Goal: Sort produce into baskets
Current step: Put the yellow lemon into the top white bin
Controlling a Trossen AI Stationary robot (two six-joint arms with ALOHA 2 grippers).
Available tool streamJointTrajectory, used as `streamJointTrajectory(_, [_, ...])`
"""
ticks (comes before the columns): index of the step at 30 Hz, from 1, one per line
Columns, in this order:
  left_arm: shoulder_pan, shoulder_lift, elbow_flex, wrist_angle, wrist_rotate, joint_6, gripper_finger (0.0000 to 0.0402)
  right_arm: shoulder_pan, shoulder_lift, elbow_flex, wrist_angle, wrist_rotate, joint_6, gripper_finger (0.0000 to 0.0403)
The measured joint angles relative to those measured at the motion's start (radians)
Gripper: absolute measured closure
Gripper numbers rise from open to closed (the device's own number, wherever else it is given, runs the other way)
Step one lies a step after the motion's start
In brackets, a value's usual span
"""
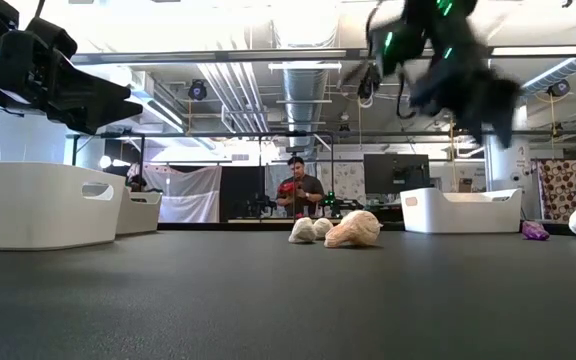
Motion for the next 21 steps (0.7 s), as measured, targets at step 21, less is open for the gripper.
streamJointTrajectory(21, [0.000,0.001,0.000,-0.001,0.000,0.000,0.0139,0.832,0.165,-0.002,0.215,-0.353,0.619,0.0062])
